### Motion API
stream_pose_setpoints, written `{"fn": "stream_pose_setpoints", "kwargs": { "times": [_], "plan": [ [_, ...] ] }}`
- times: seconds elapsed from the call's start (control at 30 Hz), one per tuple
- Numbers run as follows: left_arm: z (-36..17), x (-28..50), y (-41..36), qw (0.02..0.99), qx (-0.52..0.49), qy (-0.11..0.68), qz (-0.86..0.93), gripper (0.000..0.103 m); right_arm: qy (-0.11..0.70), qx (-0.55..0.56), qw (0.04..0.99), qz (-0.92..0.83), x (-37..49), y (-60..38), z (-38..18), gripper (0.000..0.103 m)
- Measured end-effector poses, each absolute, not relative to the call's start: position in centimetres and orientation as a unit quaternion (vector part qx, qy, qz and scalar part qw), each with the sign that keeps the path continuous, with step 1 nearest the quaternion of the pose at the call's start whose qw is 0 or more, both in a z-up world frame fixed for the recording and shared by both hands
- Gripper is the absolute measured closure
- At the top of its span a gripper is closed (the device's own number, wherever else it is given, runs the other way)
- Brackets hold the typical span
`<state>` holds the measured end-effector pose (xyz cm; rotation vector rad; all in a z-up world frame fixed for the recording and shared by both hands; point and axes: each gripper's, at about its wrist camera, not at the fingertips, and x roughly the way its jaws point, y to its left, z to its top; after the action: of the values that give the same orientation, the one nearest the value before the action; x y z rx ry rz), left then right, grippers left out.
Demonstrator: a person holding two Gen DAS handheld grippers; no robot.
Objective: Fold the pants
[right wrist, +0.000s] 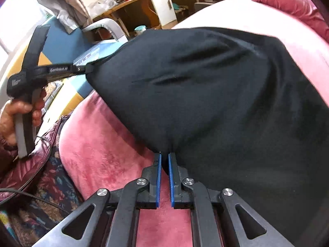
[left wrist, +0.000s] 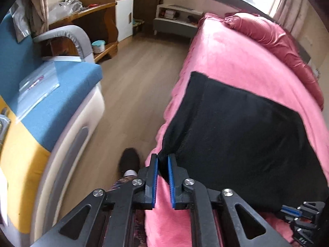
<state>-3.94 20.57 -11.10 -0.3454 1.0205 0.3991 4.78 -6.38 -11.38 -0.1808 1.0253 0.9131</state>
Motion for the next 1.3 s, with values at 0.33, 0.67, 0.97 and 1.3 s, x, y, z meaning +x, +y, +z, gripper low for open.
{"fn": "stream_pose_setpoints", "kwargs": {
  "times": [0.33,0.67,0.97,1.3],
  "plan": [
    [-6.5,-4.8,19.6,0.873,-0.142,0.416,0.212,0.071,0.467,-0.038,0.775,0.424,4.6,-8.1,-10.0,0.073],
    [-3.7,-4.1,16.3,0.899,-0.116,0.391,0.160,0.071,0.450,0.002,0.806,0.385,4.6,-13.0,-7.9,0.059],
    [-5.9,-1.9,12.2,0.893,-0.089,0.428,0.107,0.071,0.469,0.062,0.832,0.289,6.6,-20.0,-9.8,0.059],
    [-13.5,1.1,13.2,0.842,-0.103,0.516,0.120,0.068,0.491,0.090,0.847,0.183,7.3,-26.9,-12.2,0.059]
  ]
}}
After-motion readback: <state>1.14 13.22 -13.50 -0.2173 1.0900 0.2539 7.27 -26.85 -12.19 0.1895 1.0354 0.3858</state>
